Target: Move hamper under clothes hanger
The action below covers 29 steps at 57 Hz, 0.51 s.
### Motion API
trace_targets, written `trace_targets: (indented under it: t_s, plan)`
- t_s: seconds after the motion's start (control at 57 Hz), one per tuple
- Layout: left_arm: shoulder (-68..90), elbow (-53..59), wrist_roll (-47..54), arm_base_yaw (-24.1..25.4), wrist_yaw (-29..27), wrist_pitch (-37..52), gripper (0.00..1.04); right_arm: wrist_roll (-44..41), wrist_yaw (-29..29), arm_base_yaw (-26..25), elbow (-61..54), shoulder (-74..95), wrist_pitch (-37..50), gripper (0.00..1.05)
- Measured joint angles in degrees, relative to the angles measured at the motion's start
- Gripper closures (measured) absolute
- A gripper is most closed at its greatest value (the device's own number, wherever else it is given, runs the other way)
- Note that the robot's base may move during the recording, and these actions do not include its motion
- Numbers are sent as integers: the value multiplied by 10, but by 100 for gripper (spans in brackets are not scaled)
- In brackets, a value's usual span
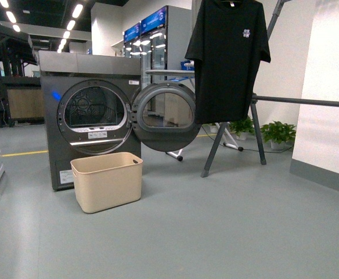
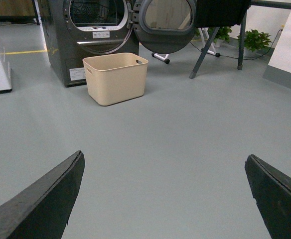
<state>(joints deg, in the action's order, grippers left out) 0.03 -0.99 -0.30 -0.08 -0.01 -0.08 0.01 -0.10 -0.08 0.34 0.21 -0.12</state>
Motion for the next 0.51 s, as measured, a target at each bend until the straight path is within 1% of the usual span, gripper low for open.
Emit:
trace_targets:
  t_s: [0.508]
  plan:
    - [0,0,0,0,0,0,7,0,0,0,0,0,0,8]
